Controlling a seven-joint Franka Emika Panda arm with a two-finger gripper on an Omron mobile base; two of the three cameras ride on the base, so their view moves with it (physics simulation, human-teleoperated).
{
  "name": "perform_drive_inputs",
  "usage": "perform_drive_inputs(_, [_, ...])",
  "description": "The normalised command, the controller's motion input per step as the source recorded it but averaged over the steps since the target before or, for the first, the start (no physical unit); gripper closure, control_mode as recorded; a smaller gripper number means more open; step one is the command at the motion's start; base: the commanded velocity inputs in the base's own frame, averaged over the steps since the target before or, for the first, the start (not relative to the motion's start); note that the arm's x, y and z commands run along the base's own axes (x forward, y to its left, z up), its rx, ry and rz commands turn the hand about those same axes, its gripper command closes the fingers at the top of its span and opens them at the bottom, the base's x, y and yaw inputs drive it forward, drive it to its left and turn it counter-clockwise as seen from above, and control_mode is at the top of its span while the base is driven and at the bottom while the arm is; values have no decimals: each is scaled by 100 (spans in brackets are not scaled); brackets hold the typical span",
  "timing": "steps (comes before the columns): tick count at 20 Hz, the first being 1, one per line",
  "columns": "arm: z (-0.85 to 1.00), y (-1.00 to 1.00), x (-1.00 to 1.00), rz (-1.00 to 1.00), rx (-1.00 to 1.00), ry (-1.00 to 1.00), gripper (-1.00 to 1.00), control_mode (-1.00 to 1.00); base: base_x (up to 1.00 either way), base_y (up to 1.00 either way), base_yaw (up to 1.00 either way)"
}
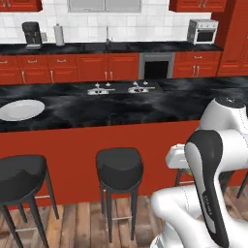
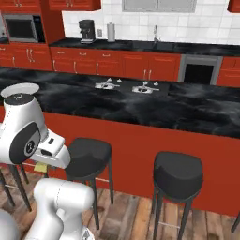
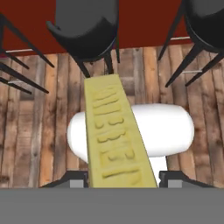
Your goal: Retrieve the butter from the fridge and place it on a plate on the dining table. Then retrieve the butter knife by the fridge and place it near the plate.
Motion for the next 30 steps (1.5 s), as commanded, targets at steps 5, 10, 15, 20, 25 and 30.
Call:
perform_drive_inputs(5, [0,0,0,0,0,0,100,100,0,100,-26])
perform_drive_inputs(10, [0,0,0,0,0,0,100,100,0,100,-13])
perform_drive_inputs(15, [0,0,0,0,0,0,100,100,0,100,-2])
perform_drive_inputs(20, [0,0,0,0,0,0,100,100,6,100,-6])
perform_drive_inputs(25, [0,0,0,0,0,0,100,100,30,71,-9])
perform_drive_inputs(30, [0,0,0,0,0,0,100,100,50,21,-5])
